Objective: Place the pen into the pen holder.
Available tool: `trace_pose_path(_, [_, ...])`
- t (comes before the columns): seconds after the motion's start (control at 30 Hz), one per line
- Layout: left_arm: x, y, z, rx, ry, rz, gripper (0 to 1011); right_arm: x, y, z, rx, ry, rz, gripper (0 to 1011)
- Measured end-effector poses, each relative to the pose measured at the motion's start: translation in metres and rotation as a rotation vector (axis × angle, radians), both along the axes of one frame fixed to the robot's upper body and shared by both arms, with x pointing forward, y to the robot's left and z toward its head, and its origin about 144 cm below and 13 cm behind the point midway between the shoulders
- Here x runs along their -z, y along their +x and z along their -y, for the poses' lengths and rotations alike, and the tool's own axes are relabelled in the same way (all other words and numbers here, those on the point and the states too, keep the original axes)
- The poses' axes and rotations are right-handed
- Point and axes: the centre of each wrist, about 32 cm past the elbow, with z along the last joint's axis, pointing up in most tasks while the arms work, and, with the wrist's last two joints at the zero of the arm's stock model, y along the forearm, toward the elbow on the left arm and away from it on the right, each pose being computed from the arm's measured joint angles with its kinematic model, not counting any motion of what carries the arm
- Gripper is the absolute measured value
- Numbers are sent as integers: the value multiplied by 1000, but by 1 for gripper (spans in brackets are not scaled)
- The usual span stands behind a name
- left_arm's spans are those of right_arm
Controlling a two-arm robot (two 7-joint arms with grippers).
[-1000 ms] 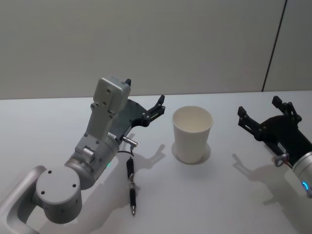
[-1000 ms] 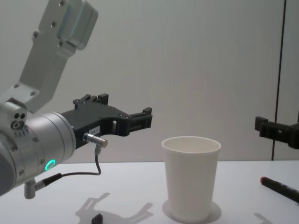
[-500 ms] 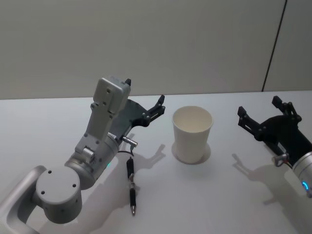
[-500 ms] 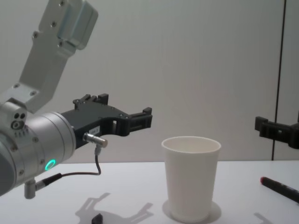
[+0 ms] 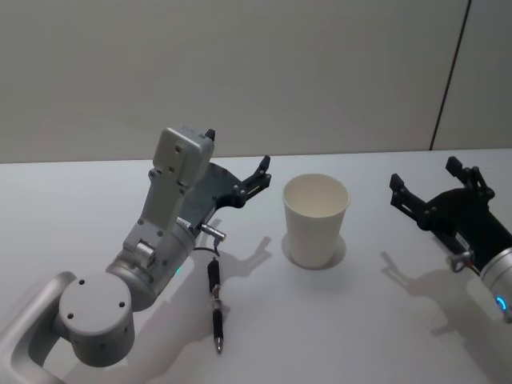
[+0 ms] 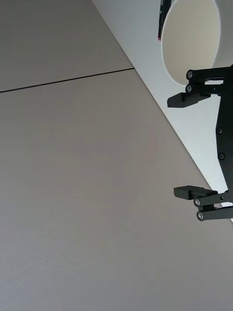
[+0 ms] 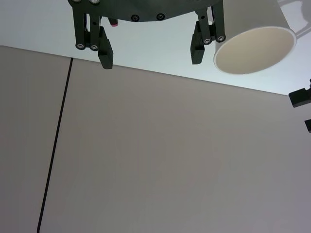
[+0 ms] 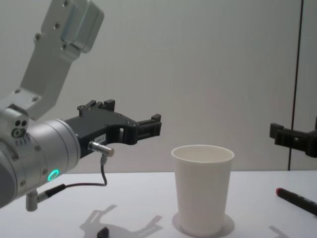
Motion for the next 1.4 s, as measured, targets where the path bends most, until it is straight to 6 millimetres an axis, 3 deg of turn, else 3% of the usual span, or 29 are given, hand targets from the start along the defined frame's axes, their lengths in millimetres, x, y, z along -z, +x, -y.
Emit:
trace_pose_path(0.5, [0,0,0,0,0,0,1001,-13,22,15,-14,-15,-11,1001])
trace_pose_path(0.93, [0,0,0,0,0,0,1001,-35,44,31,-9,-81,-96,1001])
trace_pose_path(1.4, [0,0,0,0,0,0,1001,-57,74,31,-25,-150,-224,1001])
